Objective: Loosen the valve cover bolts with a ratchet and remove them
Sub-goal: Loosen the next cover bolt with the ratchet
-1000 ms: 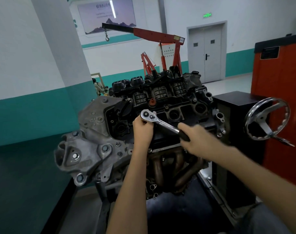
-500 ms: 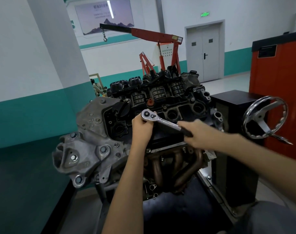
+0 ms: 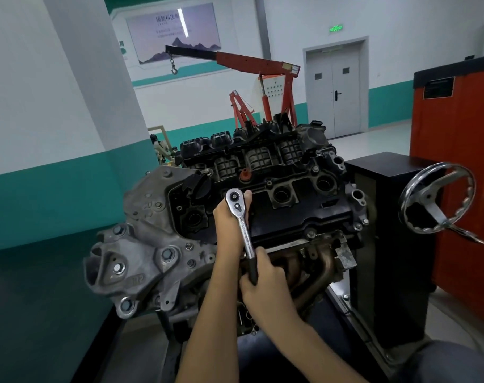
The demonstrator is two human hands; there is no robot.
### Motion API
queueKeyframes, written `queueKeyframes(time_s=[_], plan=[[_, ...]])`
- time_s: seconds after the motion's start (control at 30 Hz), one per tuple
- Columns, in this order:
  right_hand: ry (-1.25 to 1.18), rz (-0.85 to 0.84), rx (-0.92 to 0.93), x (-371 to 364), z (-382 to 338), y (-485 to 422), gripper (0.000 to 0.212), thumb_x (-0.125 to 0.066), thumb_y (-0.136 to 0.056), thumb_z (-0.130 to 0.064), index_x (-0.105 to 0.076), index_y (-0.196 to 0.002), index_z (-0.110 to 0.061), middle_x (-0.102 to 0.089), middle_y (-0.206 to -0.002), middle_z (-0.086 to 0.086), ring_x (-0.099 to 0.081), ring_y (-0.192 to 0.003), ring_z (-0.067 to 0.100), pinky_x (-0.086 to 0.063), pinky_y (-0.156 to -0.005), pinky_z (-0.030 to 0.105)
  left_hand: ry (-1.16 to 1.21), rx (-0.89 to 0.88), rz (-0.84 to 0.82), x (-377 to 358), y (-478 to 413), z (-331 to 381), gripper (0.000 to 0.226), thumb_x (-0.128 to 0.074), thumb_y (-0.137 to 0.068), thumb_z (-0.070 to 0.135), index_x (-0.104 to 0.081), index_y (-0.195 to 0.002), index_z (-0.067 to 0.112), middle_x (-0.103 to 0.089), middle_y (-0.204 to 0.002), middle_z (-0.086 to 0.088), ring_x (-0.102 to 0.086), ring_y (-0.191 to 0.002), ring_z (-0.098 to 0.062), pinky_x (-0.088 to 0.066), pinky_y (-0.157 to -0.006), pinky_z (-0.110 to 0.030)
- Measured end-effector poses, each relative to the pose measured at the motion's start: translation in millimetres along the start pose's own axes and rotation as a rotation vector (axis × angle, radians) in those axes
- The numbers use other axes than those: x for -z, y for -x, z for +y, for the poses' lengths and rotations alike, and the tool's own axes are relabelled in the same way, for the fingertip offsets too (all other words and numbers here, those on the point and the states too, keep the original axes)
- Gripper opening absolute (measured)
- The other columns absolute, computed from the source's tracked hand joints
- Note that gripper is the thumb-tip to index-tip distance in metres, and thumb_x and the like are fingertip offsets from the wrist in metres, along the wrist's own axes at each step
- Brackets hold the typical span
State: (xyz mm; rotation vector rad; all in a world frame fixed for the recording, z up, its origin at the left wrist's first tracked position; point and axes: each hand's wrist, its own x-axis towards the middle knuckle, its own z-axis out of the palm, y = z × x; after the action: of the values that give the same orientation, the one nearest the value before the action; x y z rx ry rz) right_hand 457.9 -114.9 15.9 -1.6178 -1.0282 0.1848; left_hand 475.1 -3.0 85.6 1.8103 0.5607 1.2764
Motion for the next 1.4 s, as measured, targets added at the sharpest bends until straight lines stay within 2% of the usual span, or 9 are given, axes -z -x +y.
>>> queueKeyframes(time_s=[0.13,0.3,0.4,0.6,0.73,0.93,1.13,1.27,1.4], plan=[[0.259,-0.181,0.101,59.6,9.2,-22.5,0.023,-0.056,-0.084,-0.004,-0.049,-0.102,-0.016,-0.046,-0.067,0.001,-0.044,-0.055,0.012,-0.035,-0.048,0.013,0.089,0.020,-0.078,4.4,-3.2,-4.6,0.047,-0.063,-0.095,0.019,-0.033,-0.058,0.022,-0.032,-0.055,0.009,-0.028,-0.055,-0.005,-0.027,-0.055,-0.025],[0.774,-0.364,0.327,153.3,-14.0,-88.6,0.024,-0.059,-0.088,-0.010,-0.052,-0.107,-0.024,-0.050,-0.067,-0.008,-0.053,-0.053,0.006,-0.042,-0.052,0.020,0.114,0.022,-0.077,5.0,-0.8,-0.2,0.041,-0.060,-0.091,0.006,-0.068,-0.064,0.035,-0.066,-0.069,0.015,-0.060,-0.076,-0.003,-0.047,-0.075,-0.024],[0.963,-0.273,0.379,148.5,-17.2,-95.3,0.025,-0.057,-0.091,-0.018,-0.048,-0.114,-0.022,-0.046,-0.068,-0.007,-0.056,-0.062,0.020,-0.043,-0.057,0.029,0.152,0.018,-0.036,7.2,0.9,-3.1,0.025,-0.058,-0.091,0.002,-0.070,-0.076,0.018,-0.066,-0.074,0.009,-0.062,-0.082,-0.013,-0.048,-0.082,-0.034],[0.277,-0.080,0.080,48.9,4.7,-10.7,0.028,-0.057,-0.086,-0.013,-0.039,-0.094,-0.033,-0.048,-0.068,-0.004,-0.049,-0.055,0.005,-0.037,-0.048,0.013,0.129,0.031,0.008,0.3,8.2,2.8,0.040,-0.062,-0.096,0.019,-0.035,-0.067,0.012,-0.030,-0.060,0.002,-0.027,-0.056,-0.006,-0.027,-0.055,-0.025],[-0.016,-0.067,-0.002,-1.6,-4.1,-1.7,0.021,-0.050,-0.087,-0.006,-0.045,-0.103,-0.018,-0.056,-0.076,0.006,-0.058,-0.066,0.019,-0.053,-0.062,0.031,0.037,-0.005,0.015,2.5,4.5,4.4,0.039,-0.060,-0.097,0.020,-0.033,-0.070,0.010,-0.027,-0.064,-0.004,-0.022,-0.051,-0.004,-0.024,-0.048,-0.018],[0.444,-0.253,0.196,100.0,4.3,-40.6,0.030,-0.058,-0.083,-0.004,-0.054,-0.112,-0.010,-0.047,-0.063,-0.005,-0.044,-0.050,0.005,-0.035,-0.048,0.011,0.083,0.023,-0.117,6.8,-2.1,-0.7,0.048,-0.062,-0.095,0.019,-0.035,-0.055,0.026,-0.034,-0.053,0.013,-0.032,-0.056,-0.006,-0.030,-0.060,-0.026],[1.099,-0.249,0.469,154.9,-26.1,-109.6,0.039,-0.054,-0.092,-0.018,-0.045,-0.130,-0.021,-0.064,-0.090,0.008,-0.062,-0.077,0.027,-0.044,-0.063,0.032,0.120,-0.003,-0.066,11.2,1.9,0.3,0.037,-0.055,-0.090,0.000,-0.066,-0.071,0.030,-0.063,-0.067,0.014,-0.054,-0.067,0.003,-0.044,-0.067,-0.016],[0.784,-0.105,0.274,115.3,3.9,-53.7,0.025,-0.056,-0.088,-0.019,-0.045,-0.111,-0.019,-0.060,-0.083,0.009,-0.061,-0.079,0.032,-0.044,-0.063,0.034,0.148,0.015,-0.033,3.5,8.8,0.3,0.026,-0.057,-0.095,0.006,-0.059,-0.070,0.009,-0.052,-0.061,0.012,-0.047,-0.061,-0.001,-0.040,-0.061,-0.015],[0.242,-0.028,0.082,33.7,6.7,-6.0,0.022,-0.055,-0.086,-0.010,-0.043,-0.103,-0.016,-0.051,-0.069,0.003,-0.053,-0.065,0.027,-0.043,-0.058,0.032,0.154,0.016,-0.034,-0.9,7.4,4.5,0.044,-0.061,-0.096,0.016,-0.030,-0.065,0.017,-0.027,-0.061,0.002,-0.026,-0.056,-0.005,-0.026,-0.053,-0.020]])
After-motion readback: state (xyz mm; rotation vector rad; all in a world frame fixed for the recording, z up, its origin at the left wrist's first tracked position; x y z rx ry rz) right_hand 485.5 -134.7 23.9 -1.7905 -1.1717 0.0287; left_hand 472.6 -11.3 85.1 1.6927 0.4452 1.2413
